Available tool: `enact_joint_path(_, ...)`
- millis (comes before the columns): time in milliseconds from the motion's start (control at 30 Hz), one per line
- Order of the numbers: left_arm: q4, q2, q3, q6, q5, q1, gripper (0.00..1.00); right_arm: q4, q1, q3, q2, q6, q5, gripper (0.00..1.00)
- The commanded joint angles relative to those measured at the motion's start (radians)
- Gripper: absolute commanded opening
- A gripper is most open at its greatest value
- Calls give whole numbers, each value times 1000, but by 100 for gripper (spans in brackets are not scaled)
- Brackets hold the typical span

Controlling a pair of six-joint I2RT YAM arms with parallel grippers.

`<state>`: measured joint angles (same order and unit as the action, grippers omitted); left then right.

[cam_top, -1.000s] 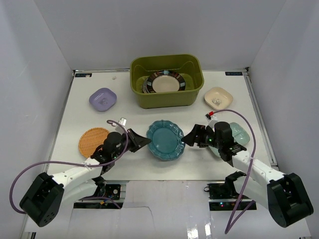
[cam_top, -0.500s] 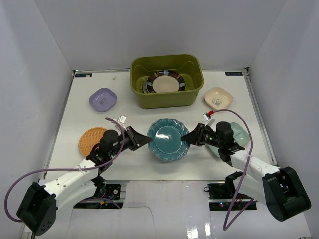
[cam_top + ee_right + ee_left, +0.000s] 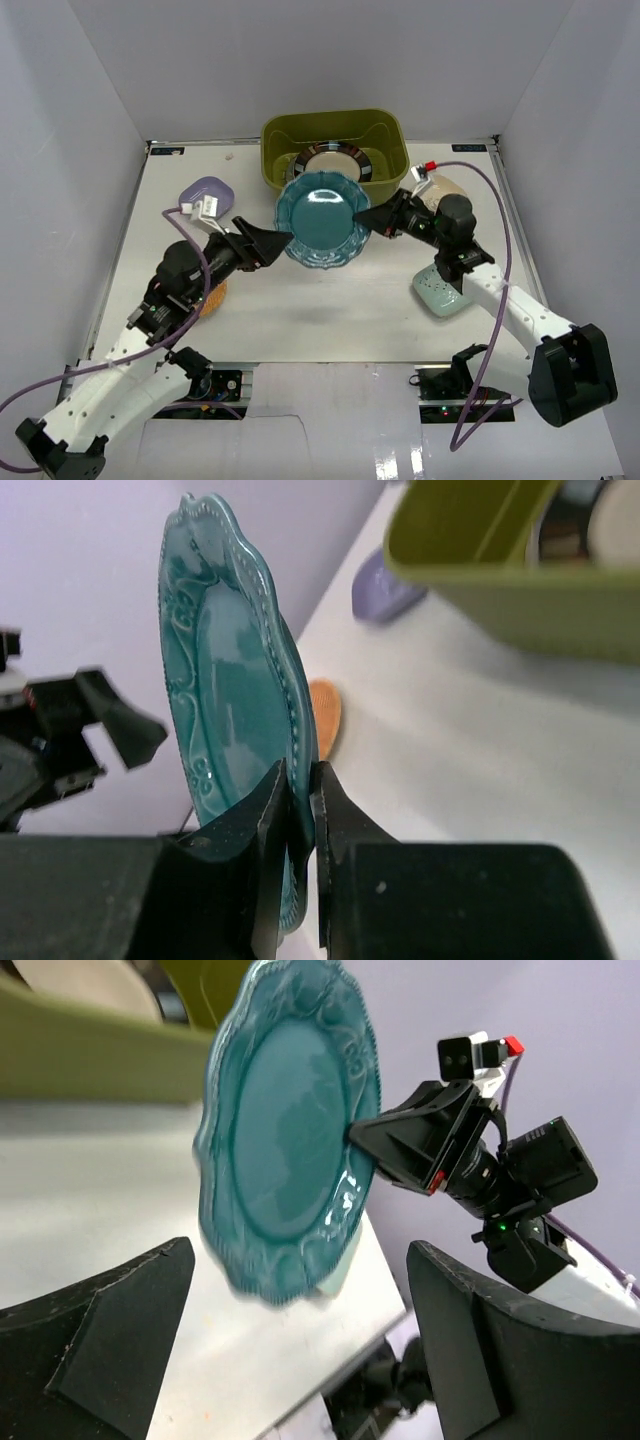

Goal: Place the plates into the plastic bin on the countertop

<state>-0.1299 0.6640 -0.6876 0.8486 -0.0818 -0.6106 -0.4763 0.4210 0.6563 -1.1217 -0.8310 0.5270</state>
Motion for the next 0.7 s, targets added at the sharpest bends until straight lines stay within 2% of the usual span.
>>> enact_joint_path(0,-201,-82,-64,-111,220,-3,98,-78,-14,250,-61,18,-125,8)
enact_joint_path(133,-241,-106,-10,-97,234,-3,98,39,-47,480,-220,112,-226,8)
enact_joint_path(267,-229,-81,68,-53,150,-3,98,178,-57,754,-460,214,-292,8)
enact_joint_path(300,-218,-73,75,-49,133,-3,98,232,-57,904,-507,243,-301,8)
enact_joint_path(333,-214,-57,82,-45,104,-5,98,331,-57,971,-554,289,-324,8)
enact_joint_path(433,-177,-24,105,-45,42,-5,98,445,-64,1159,-706,326,-348,8)
enact_joint_path(533,-133,3,123,-43,10,-6,97,513,-70,1268,-812,339,-354,8)
enact_joint_path(667,-80,60,140,-36,-42,-8,96,553,-74,1333,-911,331,-335,8)
